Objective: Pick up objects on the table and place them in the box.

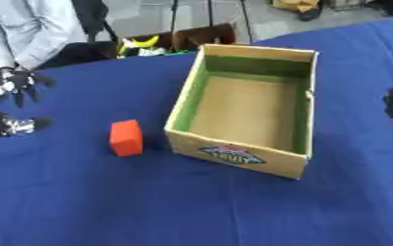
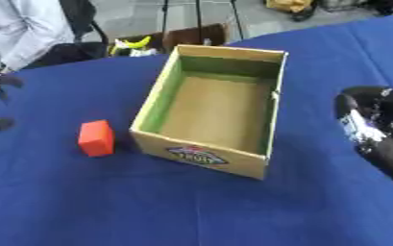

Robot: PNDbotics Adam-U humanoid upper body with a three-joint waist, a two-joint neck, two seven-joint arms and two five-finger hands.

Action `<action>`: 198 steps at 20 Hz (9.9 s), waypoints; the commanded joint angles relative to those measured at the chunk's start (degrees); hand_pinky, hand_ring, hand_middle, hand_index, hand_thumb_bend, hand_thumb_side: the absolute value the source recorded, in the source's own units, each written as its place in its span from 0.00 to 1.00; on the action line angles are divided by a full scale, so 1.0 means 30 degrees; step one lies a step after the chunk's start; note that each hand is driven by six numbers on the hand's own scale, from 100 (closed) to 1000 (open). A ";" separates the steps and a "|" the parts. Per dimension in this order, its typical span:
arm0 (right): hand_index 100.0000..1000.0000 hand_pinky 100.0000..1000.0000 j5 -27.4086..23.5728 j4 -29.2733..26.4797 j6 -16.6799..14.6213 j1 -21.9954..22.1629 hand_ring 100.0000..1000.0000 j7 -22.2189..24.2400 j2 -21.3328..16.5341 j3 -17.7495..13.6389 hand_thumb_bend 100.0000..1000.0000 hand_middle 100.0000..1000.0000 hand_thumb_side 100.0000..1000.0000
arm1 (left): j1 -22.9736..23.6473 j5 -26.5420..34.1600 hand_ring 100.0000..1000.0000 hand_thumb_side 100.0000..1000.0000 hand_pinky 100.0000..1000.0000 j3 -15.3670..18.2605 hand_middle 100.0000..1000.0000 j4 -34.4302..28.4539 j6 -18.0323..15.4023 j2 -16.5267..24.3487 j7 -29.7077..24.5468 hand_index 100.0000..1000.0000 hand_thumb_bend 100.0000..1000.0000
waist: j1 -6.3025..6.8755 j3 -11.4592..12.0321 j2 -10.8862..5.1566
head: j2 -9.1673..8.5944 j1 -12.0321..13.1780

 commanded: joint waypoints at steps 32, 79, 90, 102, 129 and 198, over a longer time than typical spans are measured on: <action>0.68 0.83 -0.0105 -0.0139 -0.0062 -0.0269 0.77 0.0494 -0.0258 0.0212 0.18 0.46 0.42 | -0.3539 -0.5827 0.70 0.50 0.49 -0.1795 0.97 0.0587 0.0831 -0.2679 -0.2251 1.00 1.00 | 0.0102 -0.0607 -0.0273 | -0.0775 0.0164; 0.68 0.83 -0.0224 -0.0400 0.0021 -0.0580 0.77 0.0883 -0.0032 0.0342 0.17 0.45 0.42 | -0.4055 -0.9063 0.39 0.55 0.13 -0.2959 0.59 0.0522 0.3396 -0.4419 -0.0440 0.76 0.70 | 0.0523 -0.1419 0.0058 | -0.1206 0.0395; 0.68 0.83 -0.0235 -0.0389 0.0011 -0.0551 0.77 0.0871 0.0061 0.0314 0.18 0.45 0.43 | -0.4058 -0.9151 0.41 0.57 0.16 -0.2773 0.70 -0.0124 0.3231 -0.4198 -0.1011 0.82 0.76 | 0.0425 -0.1375 -0.0034 | -0.1299 0.0307; 0.68 0.83 -0.0223 -0.0342 0.0002 -0.0419 0.77 0.0827 0.0104 0.0243 0.18 0.45 0.43 | -0.3716 -0.9961 0.49 0.64 0.23 -0.2396 0.89 -0.1310 0.3259 -0.3779 -0.2215 0.95 0.88 | 0.0287 -0.1113 -0.0189 | -0.1420 -0.0006; 0.67 0.83 -0.0259 -0.0310 0.0003 -0.0200 0.77 0.0633 0.0236 0.0179 0.18 0.45 0.43 | -0.2757 -0.8707 0.52 0.63 0.24 -0.2127 0.90 -0.4208 0.2879 -0.3039 -0.3647 0.97 0.86 | 0.0025 -0.0597 -0.0563 | -0.1192 -0.0466; 0.67 0.83 -0.0245 -0.0309 0.0049 -0.0047 0.77 0.0334 0.0134 0.0162 0.18 0.45 0.43 | -0.0043 -0.4861 0.57 0.46 0.33 -0.2966 0.90 -0.6131 -0.1701 -0.0265 -0.5819 0.93 0.75 | 0.0053 -0.0183 -0.0677 | -0.1222 -0.1126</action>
